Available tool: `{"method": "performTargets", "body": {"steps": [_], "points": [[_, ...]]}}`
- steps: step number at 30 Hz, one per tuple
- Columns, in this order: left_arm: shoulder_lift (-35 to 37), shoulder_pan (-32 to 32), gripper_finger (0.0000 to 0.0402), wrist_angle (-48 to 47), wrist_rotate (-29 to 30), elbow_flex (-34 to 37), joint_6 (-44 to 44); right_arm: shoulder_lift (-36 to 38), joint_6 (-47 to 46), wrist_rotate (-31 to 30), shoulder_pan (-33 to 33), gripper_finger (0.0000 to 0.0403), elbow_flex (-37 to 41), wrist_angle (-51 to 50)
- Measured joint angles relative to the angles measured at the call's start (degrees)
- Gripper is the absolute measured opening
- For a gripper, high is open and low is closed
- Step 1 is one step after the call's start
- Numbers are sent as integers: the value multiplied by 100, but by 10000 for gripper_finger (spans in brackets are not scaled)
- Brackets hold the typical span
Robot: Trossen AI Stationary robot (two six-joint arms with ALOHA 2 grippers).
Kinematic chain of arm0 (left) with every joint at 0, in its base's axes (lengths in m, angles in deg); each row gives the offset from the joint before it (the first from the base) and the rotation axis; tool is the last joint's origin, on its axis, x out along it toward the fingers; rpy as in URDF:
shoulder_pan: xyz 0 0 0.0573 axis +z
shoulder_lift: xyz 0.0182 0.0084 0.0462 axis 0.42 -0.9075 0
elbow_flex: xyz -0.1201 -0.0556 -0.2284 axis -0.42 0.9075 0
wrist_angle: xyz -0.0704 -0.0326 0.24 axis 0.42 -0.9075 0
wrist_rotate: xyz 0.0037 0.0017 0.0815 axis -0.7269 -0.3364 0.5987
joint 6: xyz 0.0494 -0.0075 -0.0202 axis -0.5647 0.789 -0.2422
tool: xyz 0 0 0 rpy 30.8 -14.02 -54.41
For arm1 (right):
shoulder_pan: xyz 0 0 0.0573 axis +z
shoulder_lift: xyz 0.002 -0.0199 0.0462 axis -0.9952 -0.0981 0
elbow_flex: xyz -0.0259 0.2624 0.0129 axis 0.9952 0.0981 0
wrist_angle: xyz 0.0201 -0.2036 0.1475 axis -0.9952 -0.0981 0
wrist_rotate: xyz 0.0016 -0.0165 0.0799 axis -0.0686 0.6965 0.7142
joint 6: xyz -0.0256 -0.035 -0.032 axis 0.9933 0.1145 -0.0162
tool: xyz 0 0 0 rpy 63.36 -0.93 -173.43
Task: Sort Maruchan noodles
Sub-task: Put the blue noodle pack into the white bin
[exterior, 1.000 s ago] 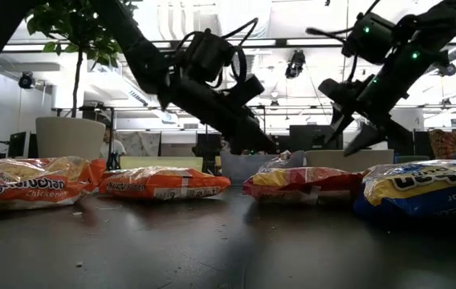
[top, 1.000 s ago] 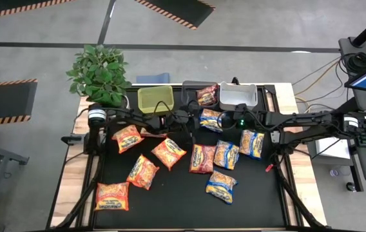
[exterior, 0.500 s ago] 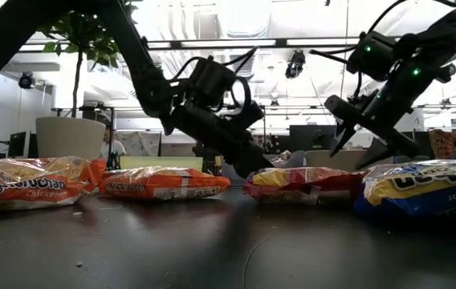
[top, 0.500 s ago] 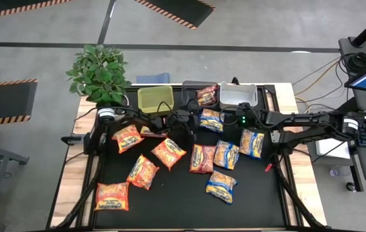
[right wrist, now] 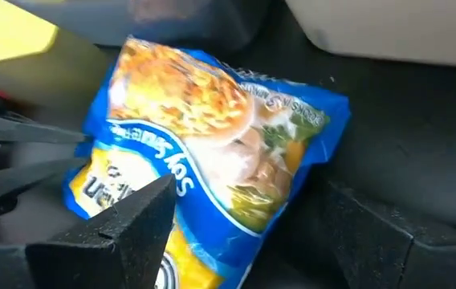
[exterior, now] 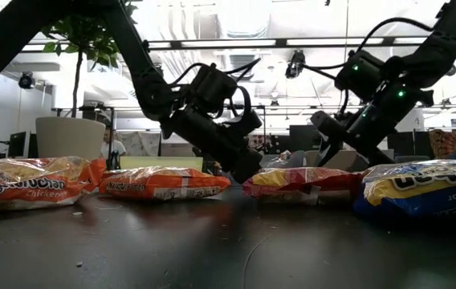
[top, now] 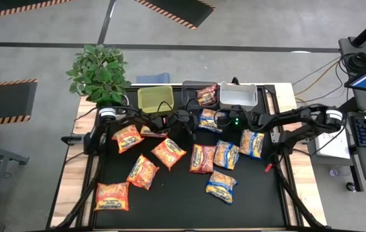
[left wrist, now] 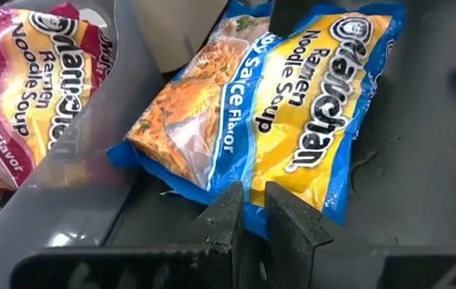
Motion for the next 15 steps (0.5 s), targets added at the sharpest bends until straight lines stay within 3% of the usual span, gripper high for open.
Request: {"method": "performTargets", "body": {"steps": [15], "points": [[0,0,37,-128,0,0,130,-980,374,701,244,251,2,2177]]}}
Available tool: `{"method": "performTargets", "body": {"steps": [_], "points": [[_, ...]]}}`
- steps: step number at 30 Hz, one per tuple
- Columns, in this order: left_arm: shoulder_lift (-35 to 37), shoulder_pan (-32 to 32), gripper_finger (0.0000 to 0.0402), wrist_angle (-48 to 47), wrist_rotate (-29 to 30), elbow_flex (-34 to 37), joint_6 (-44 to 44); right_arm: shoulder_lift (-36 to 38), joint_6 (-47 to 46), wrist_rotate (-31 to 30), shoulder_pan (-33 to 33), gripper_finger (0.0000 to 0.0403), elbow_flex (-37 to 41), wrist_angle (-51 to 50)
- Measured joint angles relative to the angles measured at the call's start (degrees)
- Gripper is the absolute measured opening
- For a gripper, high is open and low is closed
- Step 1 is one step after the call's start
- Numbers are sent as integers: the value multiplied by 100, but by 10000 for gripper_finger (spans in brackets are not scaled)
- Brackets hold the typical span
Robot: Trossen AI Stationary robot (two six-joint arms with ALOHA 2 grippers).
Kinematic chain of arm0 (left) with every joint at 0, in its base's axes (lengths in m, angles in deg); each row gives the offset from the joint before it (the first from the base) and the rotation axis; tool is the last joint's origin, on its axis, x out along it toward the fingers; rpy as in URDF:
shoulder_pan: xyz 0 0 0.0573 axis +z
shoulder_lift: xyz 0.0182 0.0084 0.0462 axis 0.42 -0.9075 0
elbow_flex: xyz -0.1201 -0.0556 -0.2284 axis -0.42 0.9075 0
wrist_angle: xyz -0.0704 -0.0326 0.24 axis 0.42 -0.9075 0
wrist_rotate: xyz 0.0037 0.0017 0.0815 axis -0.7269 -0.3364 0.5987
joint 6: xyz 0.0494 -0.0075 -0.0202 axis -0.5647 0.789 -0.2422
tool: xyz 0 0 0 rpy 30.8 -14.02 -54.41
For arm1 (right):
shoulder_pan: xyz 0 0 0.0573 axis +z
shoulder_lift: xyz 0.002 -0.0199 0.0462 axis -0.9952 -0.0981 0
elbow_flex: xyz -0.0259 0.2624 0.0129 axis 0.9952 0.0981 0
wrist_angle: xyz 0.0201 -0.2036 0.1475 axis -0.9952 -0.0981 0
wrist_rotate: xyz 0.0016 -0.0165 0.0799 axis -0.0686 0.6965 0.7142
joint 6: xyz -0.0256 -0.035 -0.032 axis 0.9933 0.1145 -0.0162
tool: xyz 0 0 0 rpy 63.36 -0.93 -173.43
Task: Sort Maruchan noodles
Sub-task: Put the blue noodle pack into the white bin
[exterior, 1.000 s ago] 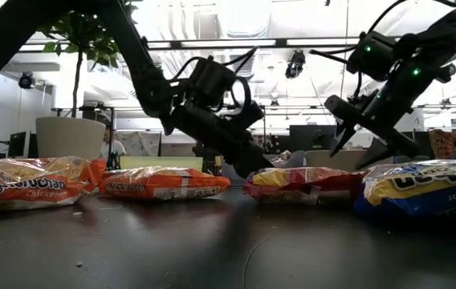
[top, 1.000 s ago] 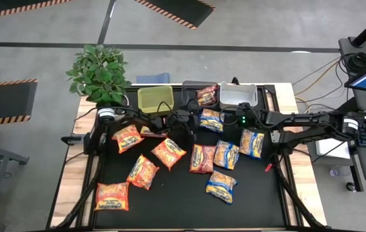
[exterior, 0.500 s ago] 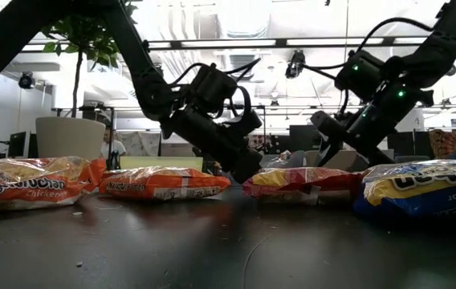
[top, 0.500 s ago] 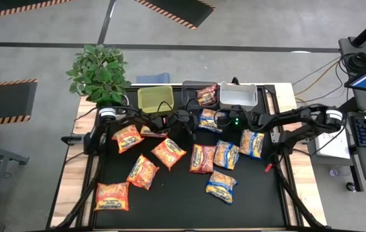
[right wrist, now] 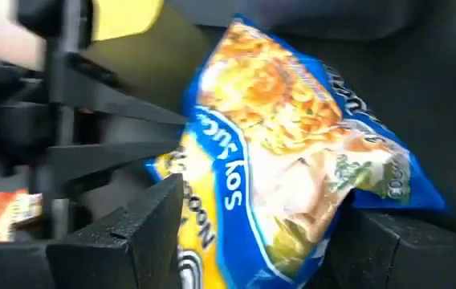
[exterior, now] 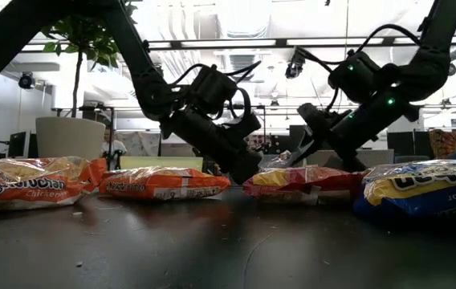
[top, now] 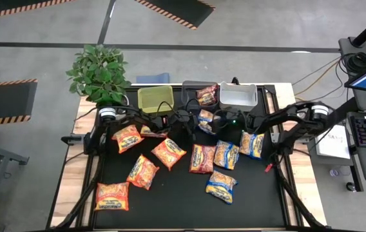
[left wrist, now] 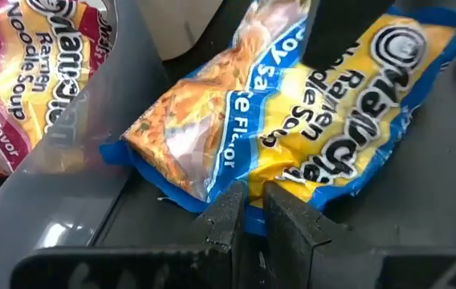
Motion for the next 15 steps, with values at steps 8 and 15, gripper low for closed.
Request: {"method": "performTargets", "body": {"steps": [8,15], "points": [[0,0,37,-67,-4,0,40,-214,14,-8,23,191,0,489],[0,0,37,-90,2,2,106,-223,61,-20,21,64,-7,550]]}}
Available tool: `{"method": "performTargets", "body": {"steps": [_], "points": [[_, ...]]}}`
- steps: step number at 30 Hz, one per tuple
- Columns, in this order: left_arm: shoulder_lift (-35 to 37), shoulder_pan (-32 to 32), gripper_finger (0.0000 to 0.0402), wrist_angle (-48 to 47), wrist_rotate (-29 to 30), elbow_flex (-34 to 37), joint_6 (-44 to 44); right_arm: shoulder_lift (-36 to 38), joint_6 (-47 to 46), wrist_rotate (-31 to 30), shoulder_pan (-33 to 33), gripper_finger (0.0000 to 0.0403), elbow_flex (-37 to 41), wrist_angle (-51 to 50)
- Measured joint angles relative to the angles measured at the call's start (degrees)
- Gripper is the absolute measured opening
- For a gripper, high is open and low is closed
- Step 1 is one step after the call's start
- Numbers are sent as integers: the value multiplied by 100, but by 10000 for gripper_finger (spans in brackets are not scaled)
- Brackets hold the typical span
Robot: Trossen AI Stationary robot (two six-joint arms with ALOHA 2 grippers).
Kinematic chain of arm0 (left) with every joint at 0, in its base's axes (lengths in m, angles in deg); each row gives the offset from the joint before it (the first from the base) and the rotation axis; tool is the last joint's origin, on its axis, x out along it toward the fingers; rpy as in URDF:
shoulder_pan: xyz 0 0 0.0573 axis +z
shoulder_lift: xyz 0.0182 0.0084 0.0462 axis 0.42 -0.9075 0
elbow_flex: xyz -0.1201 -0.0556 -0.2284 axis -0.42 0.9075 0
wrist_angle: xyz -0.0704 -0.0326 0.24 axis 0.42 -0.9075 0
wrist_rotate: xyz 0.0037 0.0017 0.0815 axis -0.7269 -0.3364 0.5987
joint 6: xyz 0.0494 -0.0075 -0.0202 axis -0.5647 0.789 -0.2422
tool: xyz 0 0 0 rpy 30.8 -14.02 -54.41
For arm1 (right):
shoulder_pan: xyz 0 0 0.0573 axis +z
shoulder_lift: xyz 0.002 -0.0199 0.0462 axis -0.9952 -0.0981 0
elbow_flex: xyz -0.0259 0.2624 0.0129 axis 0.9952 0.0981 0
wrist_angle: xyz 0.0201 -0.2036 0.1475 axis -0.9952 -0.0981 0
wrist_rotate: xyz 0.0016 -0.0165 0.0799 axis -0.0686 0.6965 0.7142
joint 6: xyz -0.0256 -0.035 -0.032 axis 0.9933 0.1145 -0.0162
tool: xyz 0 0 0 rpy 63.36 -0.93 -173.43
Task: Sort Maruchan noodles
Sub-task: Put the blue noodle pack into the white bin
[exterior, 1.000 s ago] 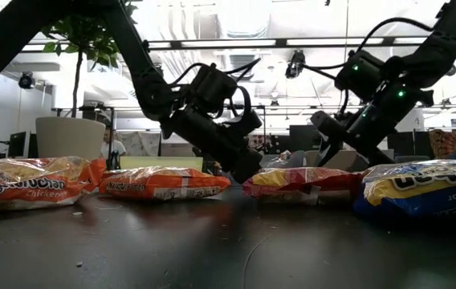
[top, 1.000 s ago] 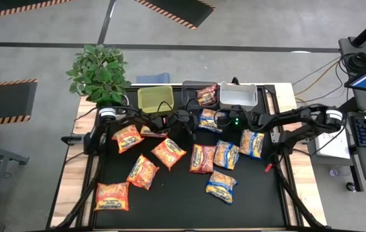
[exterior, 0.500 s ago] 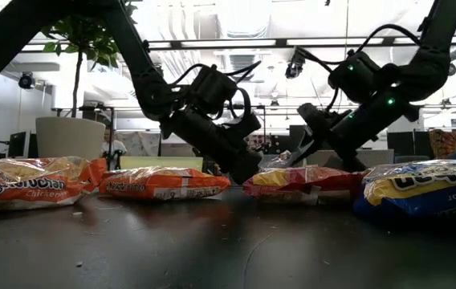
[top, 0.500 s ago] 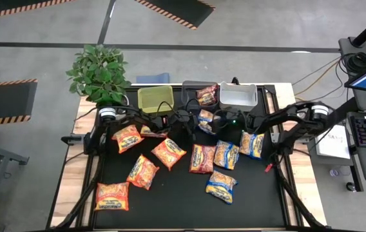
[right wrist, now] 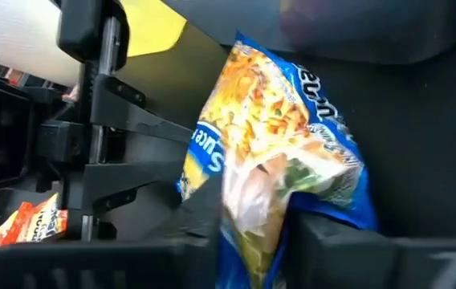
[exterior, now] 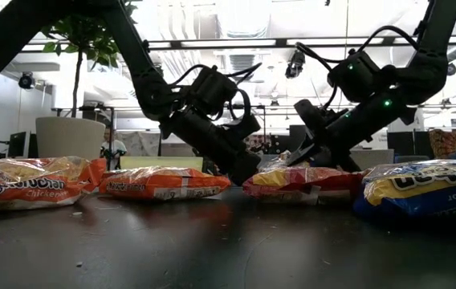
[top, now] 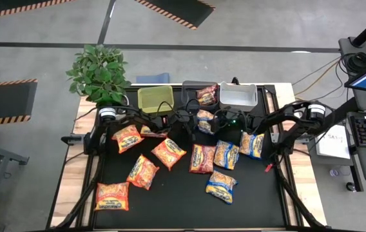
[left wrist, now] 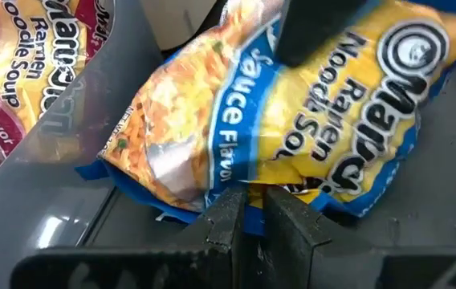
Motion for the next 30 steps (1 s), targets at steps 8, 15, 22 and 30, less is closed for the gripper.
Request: {"method": "performTargets", "body": {"steps": [8,15,22,30], "points": [[546,-4,37,-941,7,3,-146,290,154,83,2,29,2,-139],[1558,2,37,-1865,301,13,-582,1030,330,205,15,28,4,-300],[2739,-7,37,-2436,140,83,-792,2227,724,173,-17,28,-360,-1525],[3652,-17,37,-2511,-891,323,-659,2764,1674,-696,-348,27,-2480,-5645]]}}
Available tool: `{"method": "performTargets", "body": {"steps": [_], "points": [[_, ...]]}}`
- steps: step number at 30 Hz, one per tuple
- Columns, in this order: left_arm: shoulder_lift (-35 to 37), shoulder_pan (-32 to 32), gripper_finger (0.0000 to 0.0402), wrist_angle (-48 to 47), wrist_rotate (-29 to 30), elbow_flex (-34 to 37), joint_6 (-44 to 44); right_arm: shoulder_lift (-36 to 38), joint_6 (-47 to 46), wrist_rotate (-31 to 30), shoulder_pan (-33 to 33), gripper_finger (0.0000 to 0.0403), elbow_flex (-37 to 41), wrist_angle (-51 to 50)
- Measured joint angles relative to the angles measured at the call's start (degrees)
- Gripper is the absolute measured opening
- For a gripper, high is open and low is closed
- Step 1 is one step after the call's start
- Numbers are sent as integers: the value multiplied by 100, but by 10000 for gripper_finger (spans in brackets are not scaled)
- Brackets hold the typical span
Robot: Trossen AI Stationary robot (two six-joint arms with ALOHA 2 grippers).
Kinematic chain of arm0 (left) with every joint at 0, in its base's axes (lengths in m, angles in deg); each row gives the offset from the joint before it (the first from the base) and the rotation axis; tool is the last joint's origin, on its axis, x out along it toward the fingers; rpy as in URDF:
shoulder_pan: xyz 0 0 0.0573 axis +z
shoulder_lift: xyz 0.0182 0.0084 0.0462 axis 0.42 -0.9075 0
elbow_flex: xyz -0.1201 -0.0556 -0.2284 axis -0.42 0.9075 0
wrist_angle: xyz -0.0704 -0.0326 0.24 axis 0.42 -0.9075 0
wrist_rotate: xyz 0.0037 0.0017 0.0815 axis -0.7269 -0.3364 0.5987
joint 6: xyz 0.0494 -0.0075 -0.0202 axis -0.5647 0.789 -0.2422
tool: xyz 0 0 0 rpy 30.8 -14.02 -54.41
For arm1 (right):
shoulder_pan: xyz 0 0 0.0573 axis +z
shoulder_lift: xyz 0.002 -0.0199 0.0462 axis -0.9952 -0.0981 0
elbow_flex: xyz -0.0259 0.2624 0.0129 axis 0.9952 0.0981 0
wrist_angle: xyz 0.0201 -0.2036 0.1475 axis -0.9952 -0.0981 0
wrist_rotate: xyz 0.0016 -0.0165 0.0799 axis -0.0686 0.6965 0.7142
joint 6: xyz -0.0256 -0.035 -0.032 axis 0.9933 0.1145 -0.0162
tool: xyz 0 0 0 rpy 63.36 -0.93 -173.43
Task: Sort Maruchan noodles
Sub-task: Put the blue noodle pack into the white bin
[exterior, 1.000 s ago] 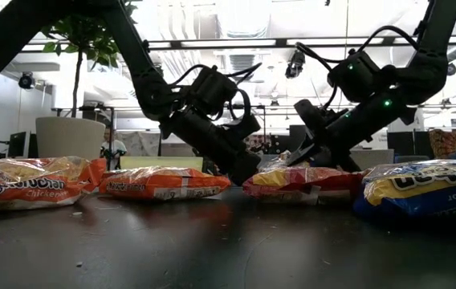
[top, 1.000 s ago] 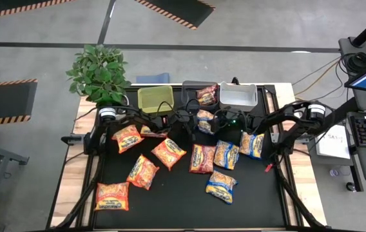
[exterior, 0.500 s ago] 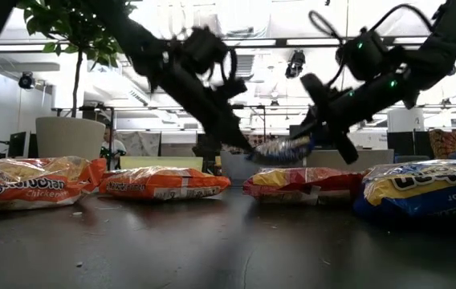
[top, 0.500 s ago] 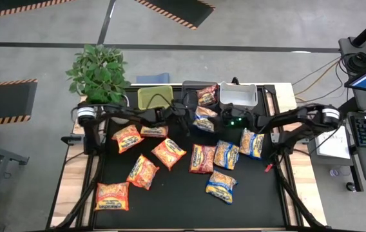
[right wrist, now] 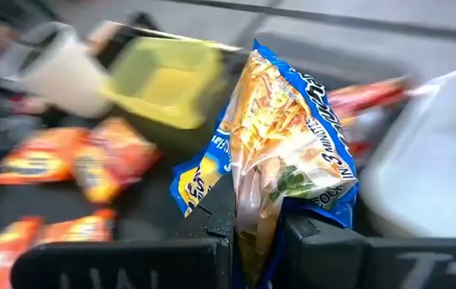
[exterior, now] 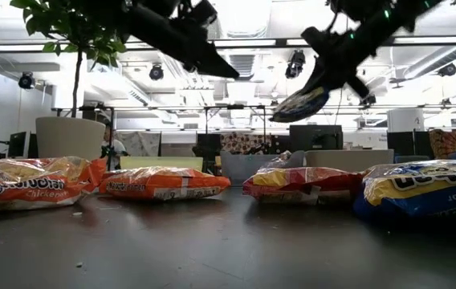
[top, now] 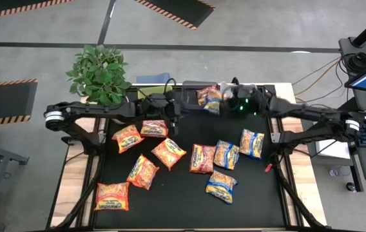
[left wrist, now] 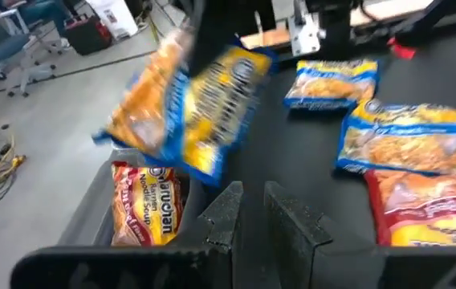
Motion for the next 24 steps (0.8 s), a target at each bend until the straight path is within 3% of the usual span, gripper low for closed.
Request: {"method": "performTargets", "body": {"steps": [5,11,19,24], "points": [[224,-39,37,-61,-57,105,162,-442,401,-300,-623,27,-1663,-2419],[271,-166,37,-100,-59,107,226,-1424,882,-229,-1589,27,-3303,-4484],[284,-345,37,-112,-66,107,276,-2937,1636,758,-2897,27,-4478,-5949],[293,-357,37,-188,-66,107,379,-3739,2035,895,-3542,27,-4834,-6494]]}}
